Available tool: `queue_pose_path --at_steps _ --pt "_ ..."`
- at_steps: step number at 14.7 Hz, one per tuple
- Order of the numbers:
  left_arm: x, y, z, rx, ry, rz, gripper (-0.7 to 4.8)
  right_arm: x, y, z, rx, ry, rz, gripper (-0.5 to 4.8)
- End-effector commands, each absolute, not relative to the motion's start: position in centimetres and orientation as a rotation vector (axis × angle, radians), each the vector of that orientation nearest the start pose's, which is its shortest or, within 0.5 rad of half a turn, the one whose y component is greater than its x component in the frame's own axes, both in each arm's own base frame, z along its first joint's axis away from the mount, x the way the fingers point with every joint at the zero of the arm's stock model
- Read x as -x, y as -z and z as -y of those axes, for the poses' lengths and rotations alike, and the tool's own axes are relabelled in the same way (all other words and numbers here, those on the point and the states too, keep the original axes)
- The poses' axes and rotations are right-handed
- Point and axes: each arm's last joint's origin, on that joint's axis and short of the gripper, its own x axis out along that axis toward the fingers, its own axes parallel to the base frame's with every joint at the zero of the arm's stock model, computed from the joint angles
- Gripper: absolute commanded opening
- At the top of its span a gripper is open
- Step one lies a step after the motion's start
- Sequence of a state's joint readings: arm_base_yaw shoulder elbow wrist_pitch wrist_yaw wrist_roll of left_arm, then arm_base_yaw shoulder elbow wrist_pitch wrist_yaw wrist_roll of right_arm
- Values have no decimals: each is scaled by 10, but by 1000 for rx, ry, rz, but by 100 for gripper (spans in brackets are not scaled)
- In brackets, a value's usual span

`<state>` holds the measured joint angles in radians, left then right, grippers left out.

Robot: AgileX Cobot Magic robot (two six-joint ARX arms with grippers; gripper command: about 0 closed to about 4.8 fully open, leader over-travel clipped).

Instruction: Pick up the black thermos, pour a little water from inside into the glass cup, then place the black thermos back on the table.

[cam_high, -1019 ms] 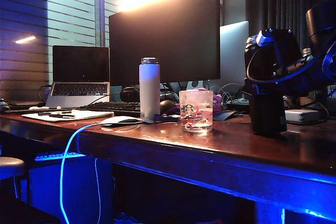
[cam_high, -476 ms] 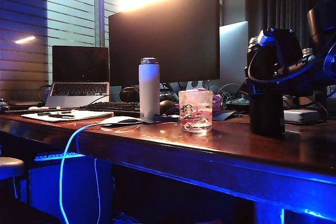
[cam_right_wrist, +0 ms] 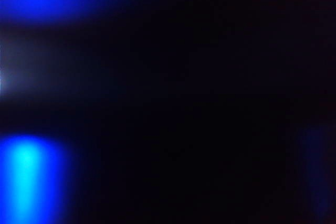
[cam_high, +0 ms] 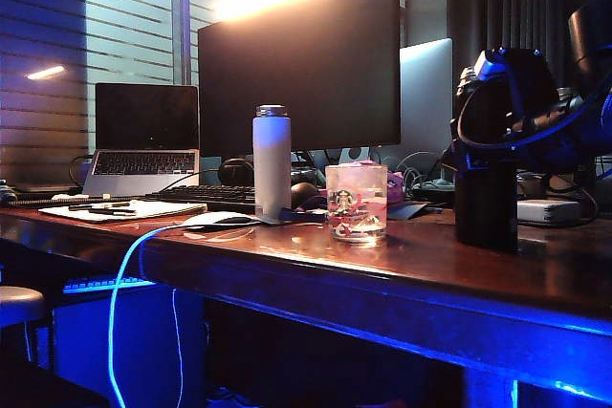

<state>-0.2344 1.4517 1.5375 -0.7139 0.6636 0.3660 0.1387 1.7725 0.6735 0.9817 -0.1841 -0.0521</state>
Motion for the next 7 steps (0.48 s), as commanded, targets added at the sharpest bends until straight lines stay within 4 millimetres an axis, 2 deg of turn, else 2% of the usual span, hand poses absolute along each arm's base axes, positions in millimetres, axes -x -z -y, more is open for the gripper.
queue_pose_path --at_steps 1,7 --pt "-288 -396 87 -195 974 -445 -3 -325 -170 -51 50 -327 -66 479" --pt "-288 -396 87 -195 974 -446 -3 -315 -189 -49 51 -321 -26 479"
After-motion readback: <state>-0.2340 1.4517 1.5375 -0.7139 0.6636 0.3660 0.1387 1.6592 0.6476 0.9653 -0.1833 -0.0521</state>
